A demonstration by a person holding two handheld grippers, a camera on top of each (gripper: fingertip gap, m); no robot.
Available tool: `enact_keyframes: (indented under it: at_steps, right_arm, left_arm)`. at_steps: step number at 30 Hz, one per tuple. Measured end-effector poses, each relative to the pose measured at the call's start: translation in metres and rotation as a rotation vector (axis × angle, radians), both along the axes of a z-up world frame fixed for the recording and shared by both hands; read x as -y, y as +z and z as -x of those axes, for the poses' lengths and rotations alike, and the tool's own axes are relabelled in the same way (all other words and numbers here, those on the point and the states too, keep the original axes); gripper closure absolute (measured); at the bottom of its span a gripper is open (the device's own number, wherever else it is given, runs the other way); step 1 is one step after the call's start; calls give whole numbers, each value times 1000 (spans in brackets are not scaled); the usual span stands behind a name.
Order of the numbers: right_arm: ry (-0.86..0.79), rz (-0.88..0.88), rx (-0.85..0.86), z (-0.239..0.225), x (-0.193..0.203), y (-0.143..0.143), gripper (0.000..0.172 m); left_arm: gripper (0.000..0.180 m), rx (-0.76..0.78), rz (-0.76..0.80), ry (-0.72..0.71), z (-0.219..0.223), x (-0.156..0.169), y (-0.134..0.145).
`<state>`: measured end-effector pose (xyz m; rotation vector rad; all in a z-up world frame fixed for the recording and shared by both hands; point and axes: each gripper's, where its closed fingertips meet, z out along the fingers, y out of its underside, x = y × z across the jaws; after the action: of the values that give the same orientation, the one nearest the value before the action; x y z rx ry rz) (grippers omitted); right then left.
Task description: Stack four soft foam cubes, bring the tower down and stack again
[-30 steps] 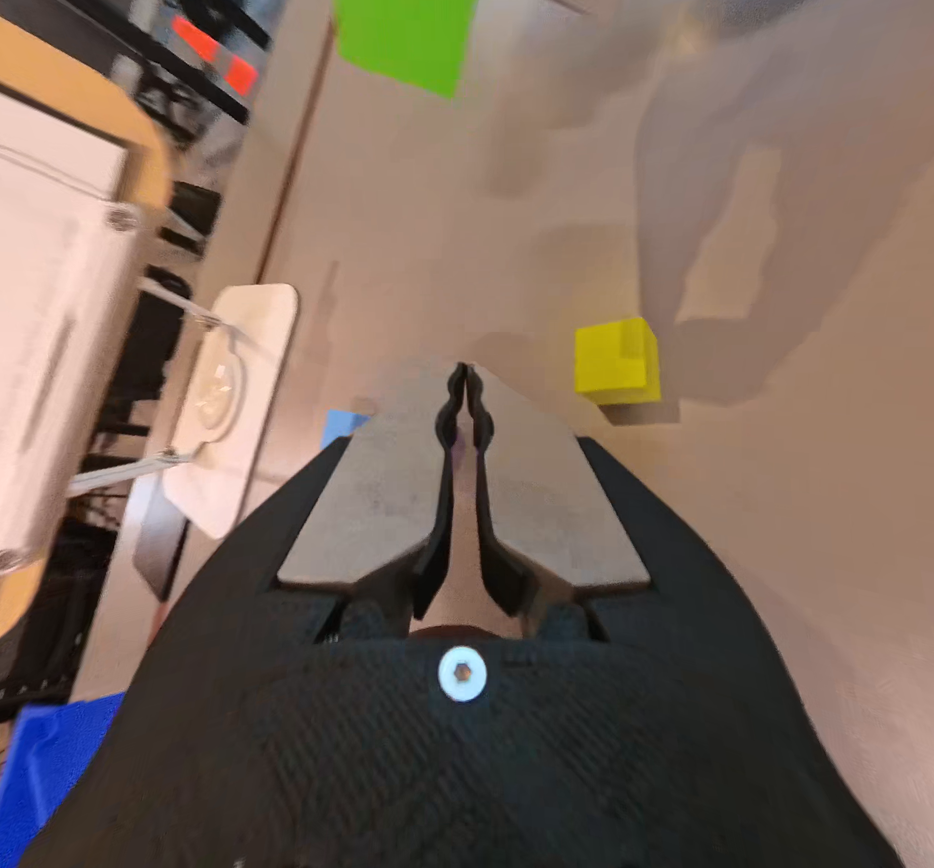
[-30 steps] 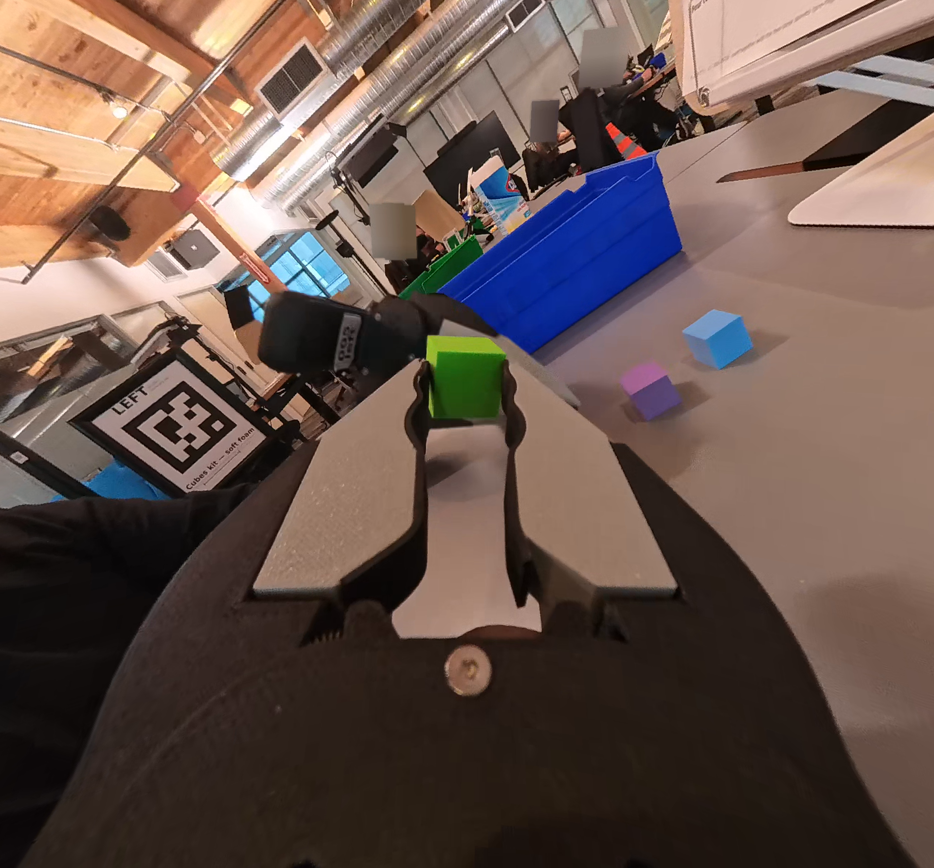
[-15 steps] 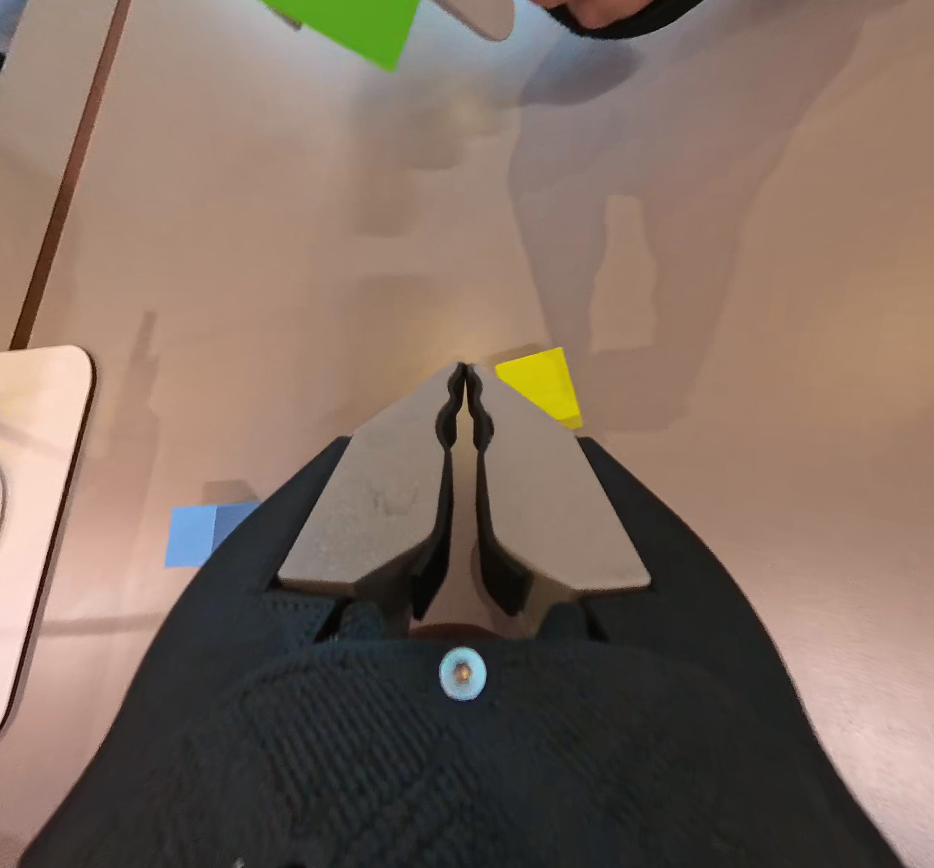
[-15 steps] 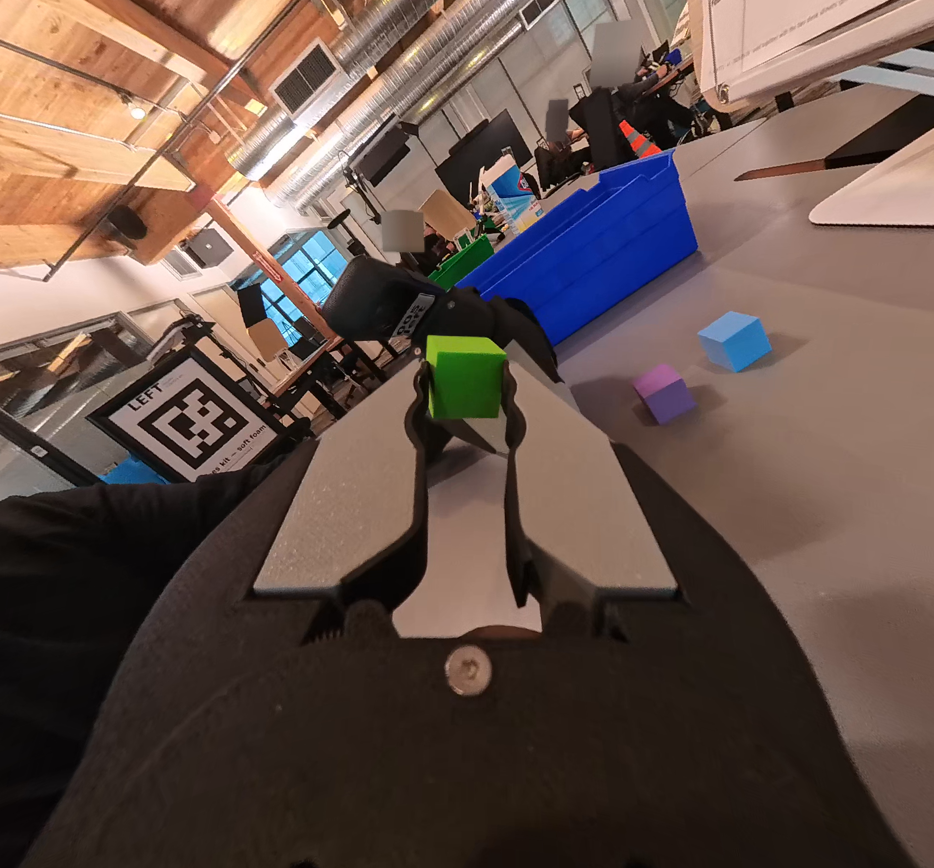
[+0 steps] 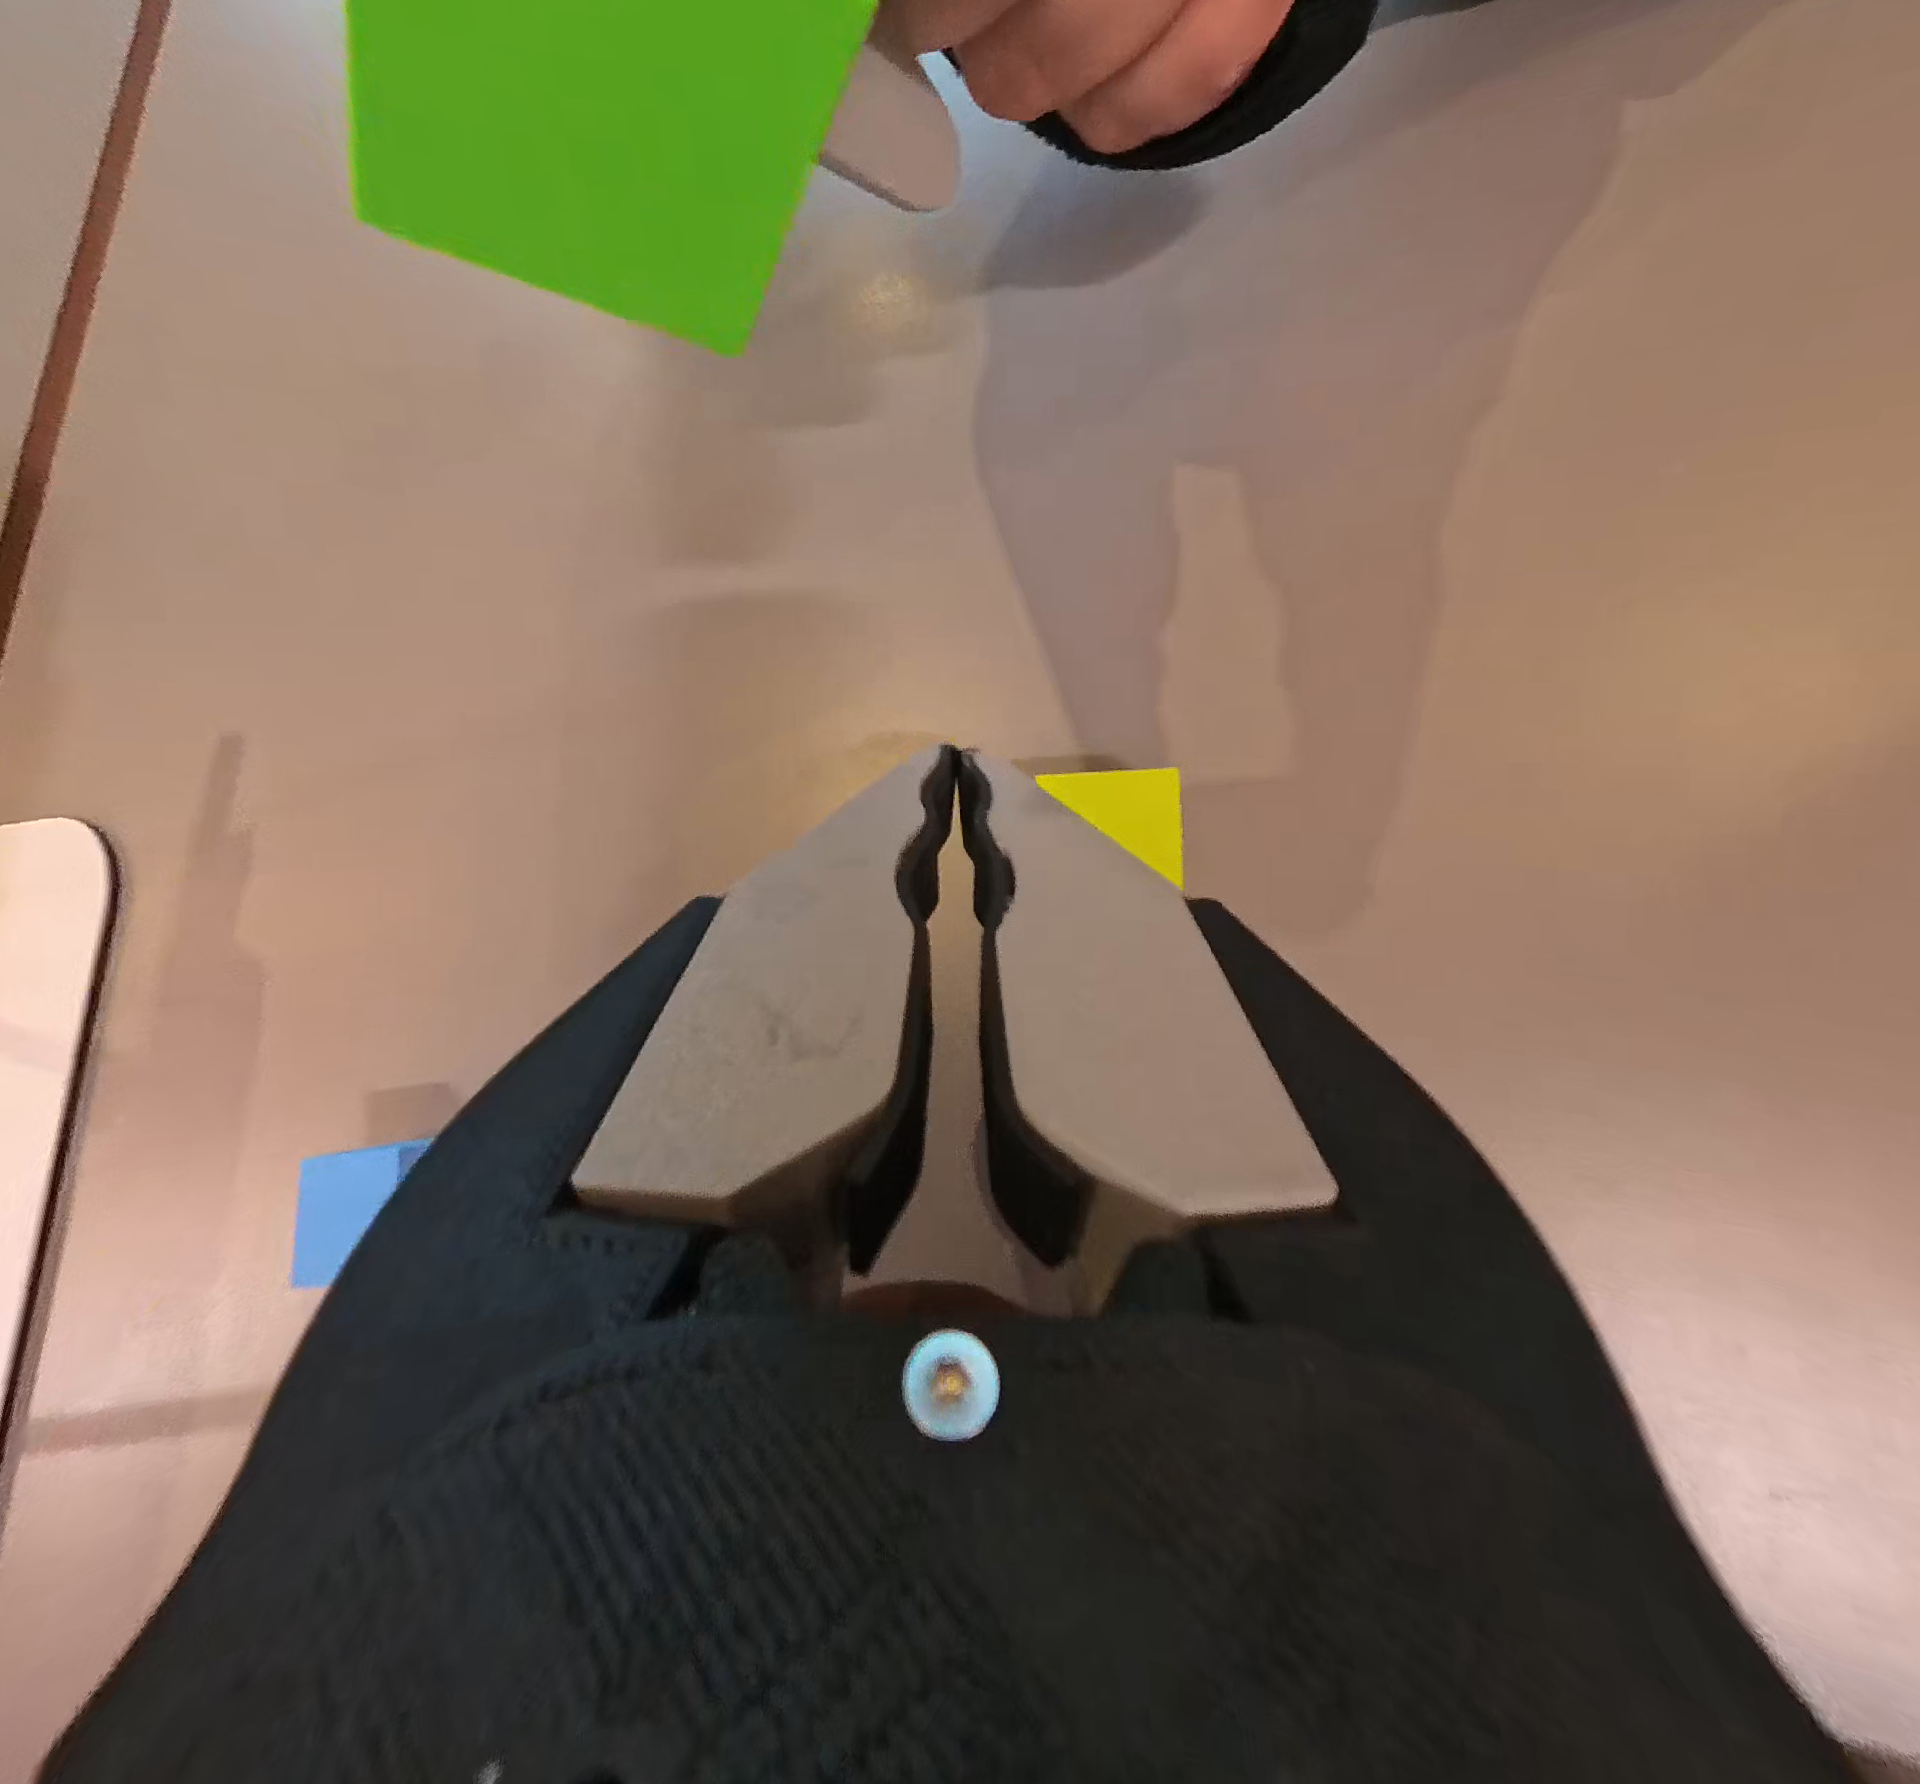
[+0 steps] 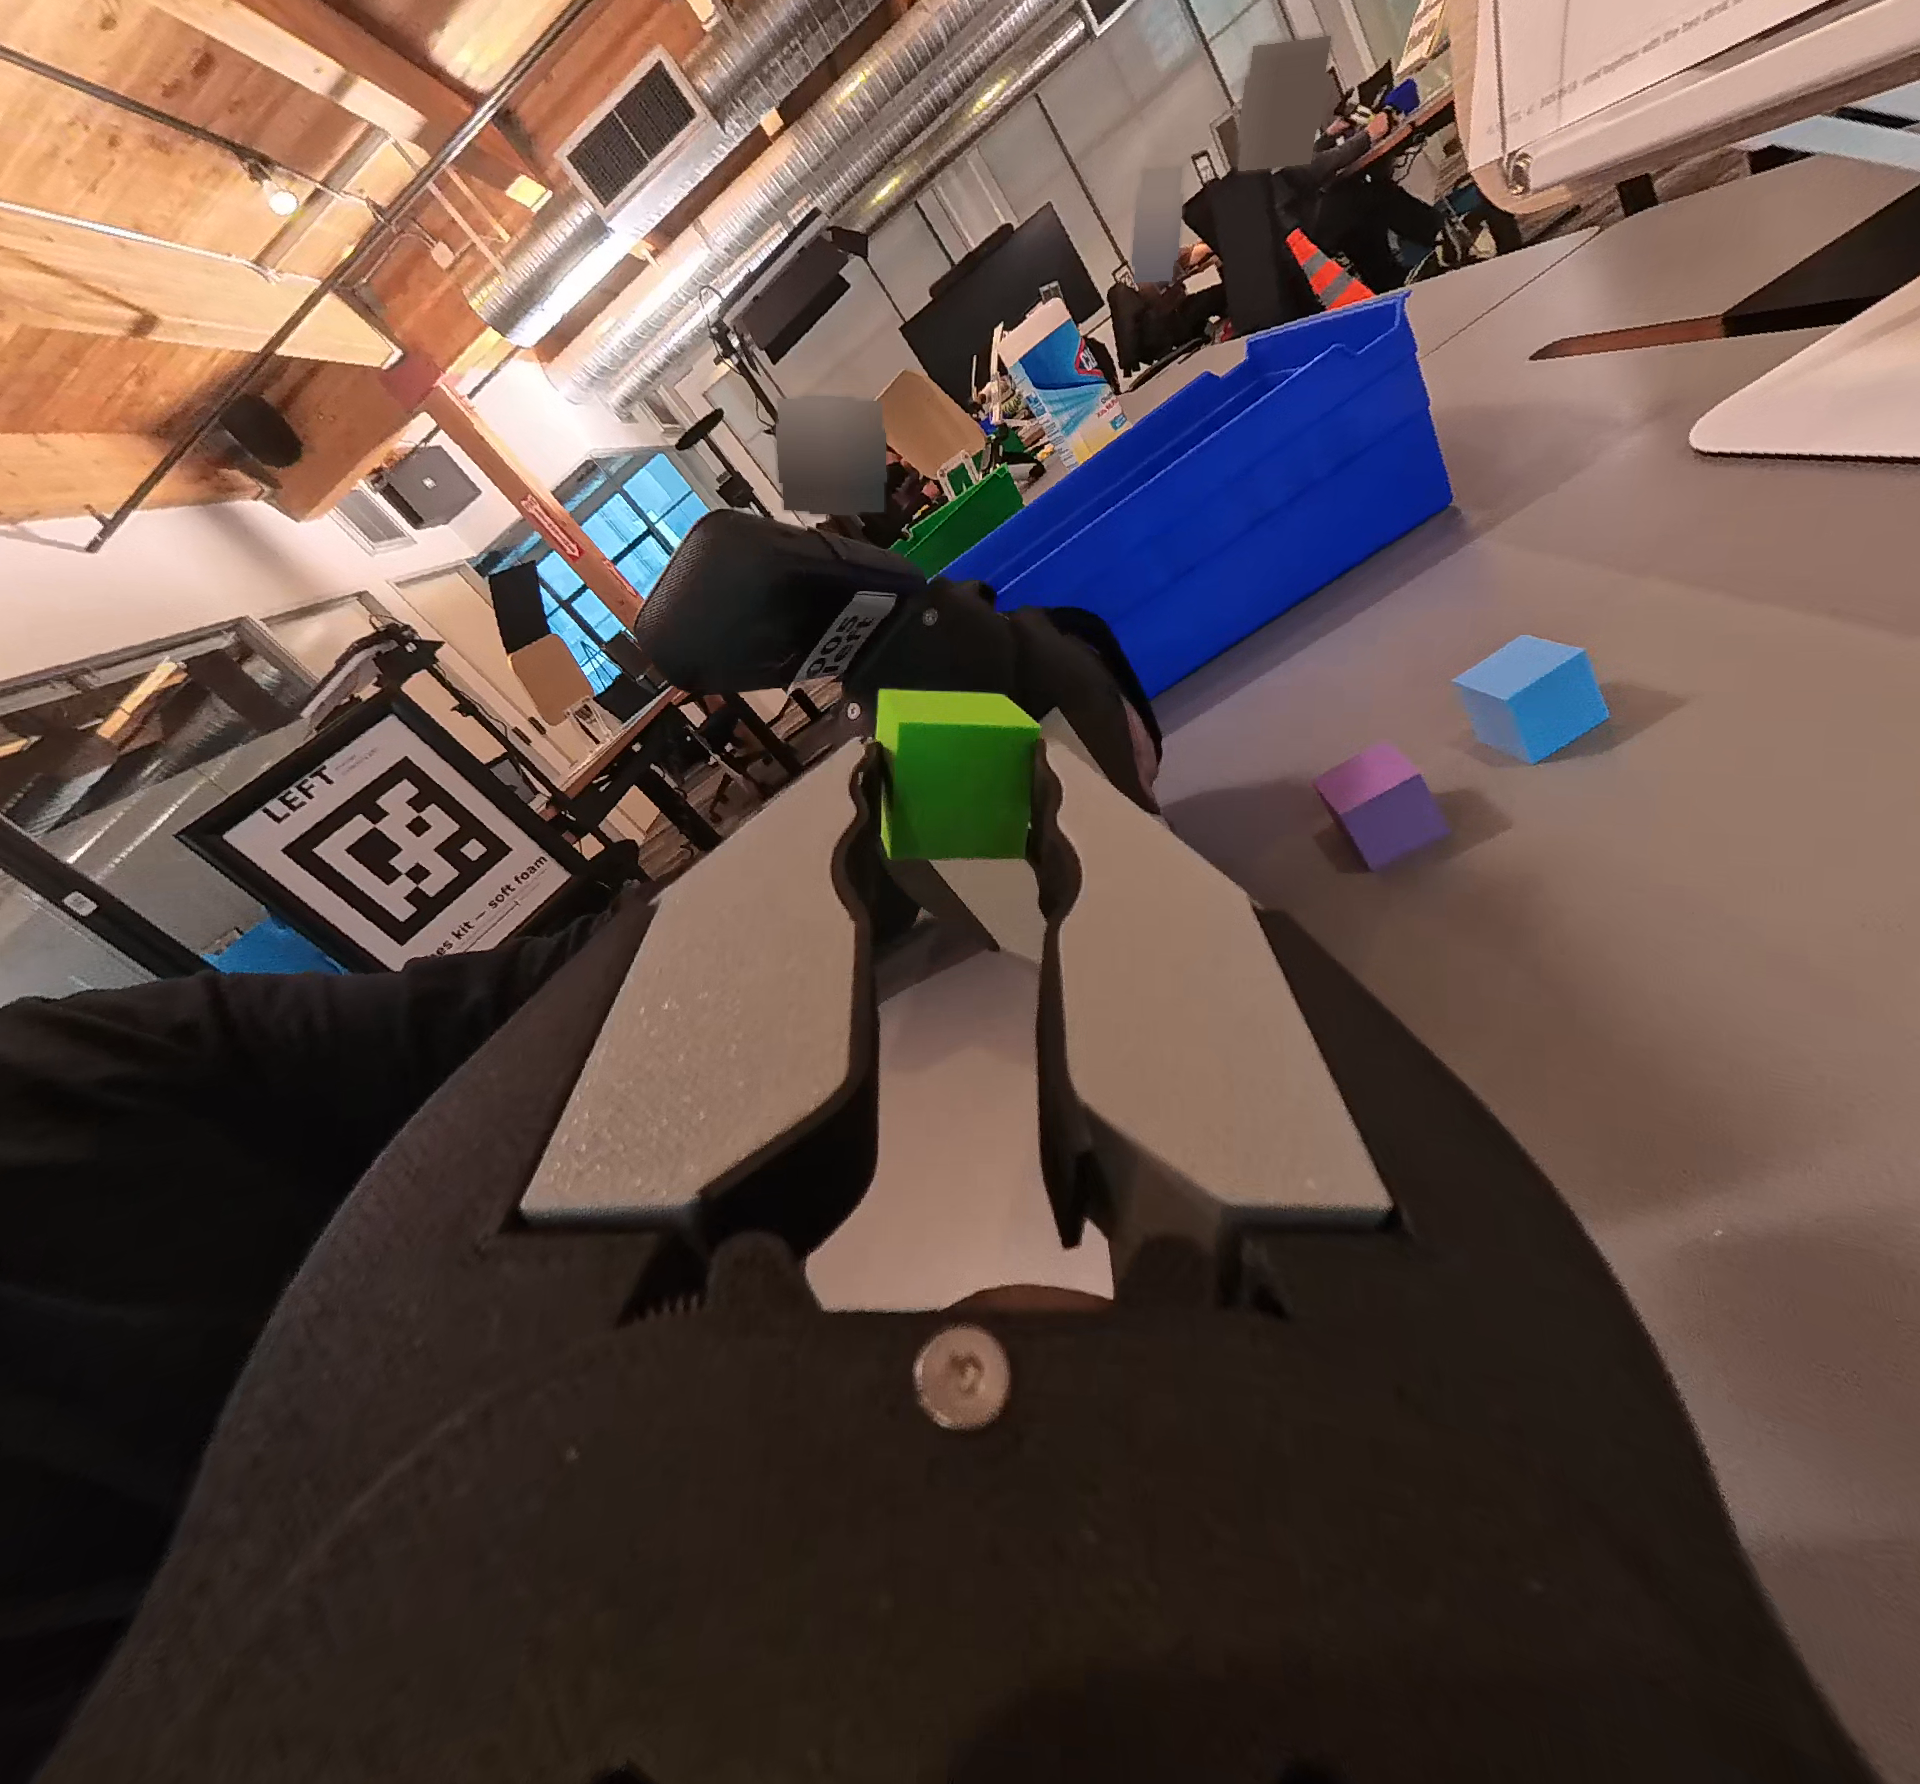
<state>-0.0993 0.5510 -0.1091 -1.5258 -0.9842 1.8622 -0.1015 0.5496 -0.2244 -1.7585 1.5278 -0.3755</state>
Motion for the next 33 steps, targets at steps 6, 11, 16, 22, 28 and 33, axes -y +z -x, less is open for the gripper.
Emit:
enact_keyframes:
  at_steps: [6,11,16,22,28,33]
  right_arm:
    - [-15,-177,120,1,6,-11,146]
    - [92,-413,306,6,32,-36,146]
    - [168,-582,554,10,33,-69,146]
    - [271,-728,744,26,35,-74,146]
    - [377,-810,951,28,41,-89,146]
    - [385,-824,1009,26,36,-94,146]
  left_arm:
    - [172,-4,-28,114,24,-8,10]
    - [171,55,-73,289,50,-16,29]
    - [170,89,-165,414,69,-30,44]
    - [171,96,-230,595,94,-54,49]
    - [170,101,-226,629,100,-56,50]
    - [171,141,-199,708,107,-61,54]
